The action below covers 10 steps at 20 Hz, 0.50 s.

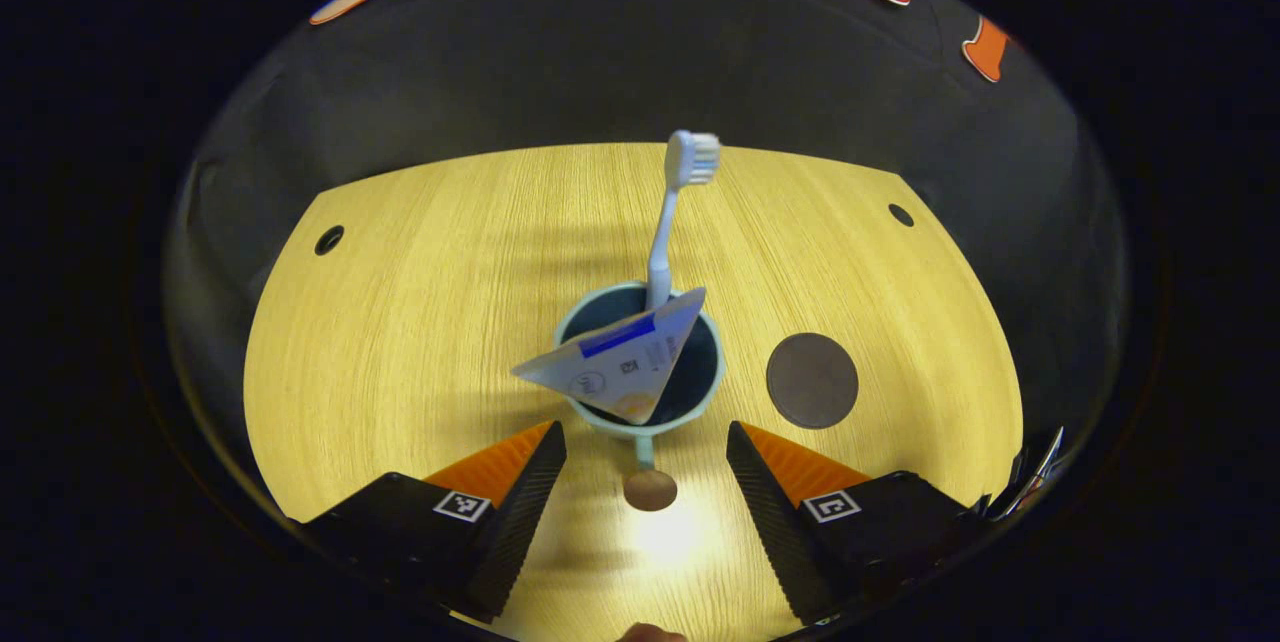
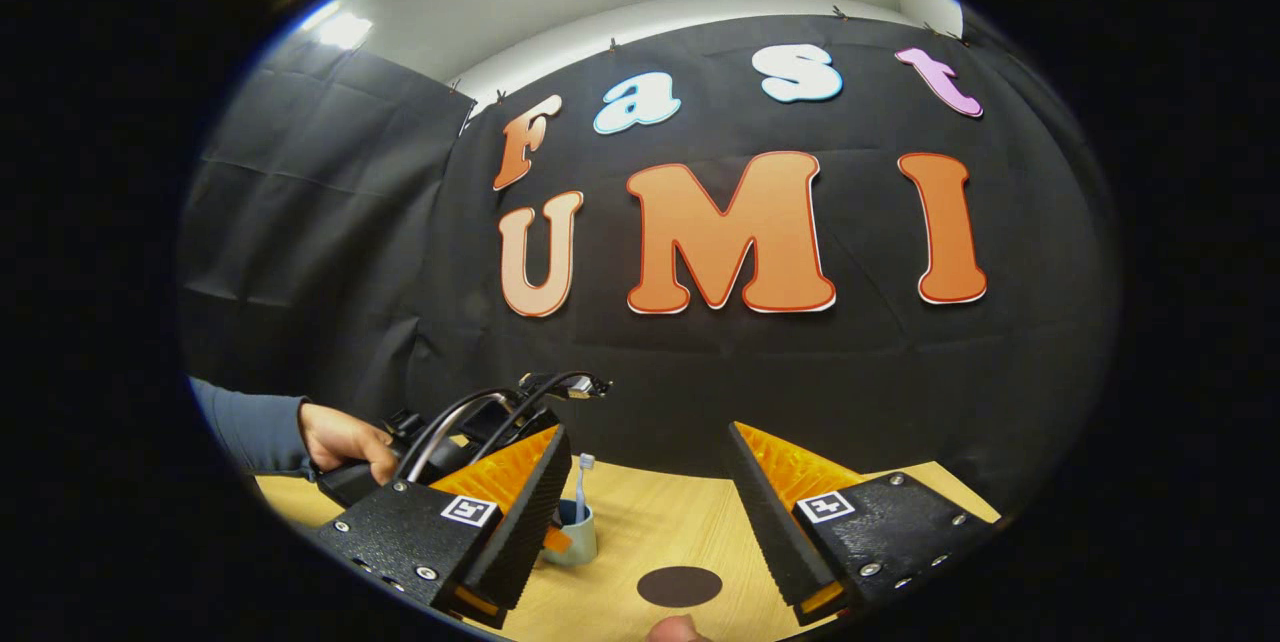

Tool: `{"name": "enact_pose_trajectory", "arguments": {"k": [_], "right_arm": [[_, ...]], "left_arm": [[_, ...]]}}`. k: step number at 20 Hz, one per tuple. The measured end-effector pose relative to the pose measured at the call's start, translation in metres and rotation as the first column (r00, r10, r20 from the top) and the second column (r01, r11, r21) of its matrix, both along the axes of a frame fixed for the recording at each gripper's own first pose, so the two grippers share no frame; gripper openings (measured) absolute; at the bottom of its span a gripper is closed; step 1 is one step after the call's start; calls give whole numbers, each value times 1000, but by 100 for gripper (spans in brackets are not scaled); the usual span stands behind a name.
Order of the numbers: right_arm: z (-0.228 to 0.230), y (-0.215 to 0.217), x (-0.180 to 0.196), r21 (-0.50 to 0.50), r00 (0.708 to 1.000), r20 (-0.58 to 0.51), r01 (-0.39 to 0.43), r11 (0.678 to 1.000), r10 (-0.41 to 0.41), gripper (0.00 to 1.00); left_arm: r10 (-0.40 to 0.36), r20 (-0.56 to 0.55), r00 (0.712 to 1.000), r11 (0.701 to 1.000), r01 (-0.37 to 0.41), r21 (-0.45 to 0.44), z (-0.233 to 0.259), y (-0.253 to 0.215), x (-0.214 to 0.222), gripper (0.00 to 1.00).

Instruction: Put the toothbrush and toothpaste on the desktop into the cup, then pick up the cup and place it on the coaster on the desktop.

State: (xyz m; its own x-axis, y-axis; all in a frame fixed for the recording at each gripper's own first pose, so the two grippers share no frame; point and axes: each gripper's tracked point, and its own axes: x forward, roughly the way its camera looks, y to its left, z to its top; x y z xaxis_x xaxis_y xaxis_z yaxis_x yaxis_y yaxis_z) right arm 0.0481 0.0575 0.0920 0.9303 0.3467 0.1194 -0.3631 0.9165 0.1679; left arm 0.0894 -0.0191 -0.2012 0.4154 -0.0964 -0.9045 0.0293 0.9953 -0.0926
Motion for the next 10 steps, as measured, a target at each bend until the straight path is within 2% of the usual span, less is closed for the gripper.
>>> {"name": "enact_pose_trajectory", "arguments": {"k": [4,6,7,9,10], "right_arm": [[-2,-6,-8,2,1000,7,-1,1000,1,93],[-7,-9,-11,4,1000,1,1,1000,-1,93],[-10,-9,-11,5,1000,-4,4,1000,-4,94],[-14,-6,-14,8,1000,-13,-1,1000,1,93],[-16,-5,-15,10,1000,-18,-6,1000,6,93]], "left_arm": [[25,-104,994,1000,-23,15,-23,-2,-4,98],[40,-117,992,999,-36,31,-27,-1,3,92],[48,-111,993,998,-44,33,-28,-1,10,80],[68,-123,990,997,-63,46,-33,0,19,70],[78,-139,987,996,-73,43,-35,-1,23,51]]}}
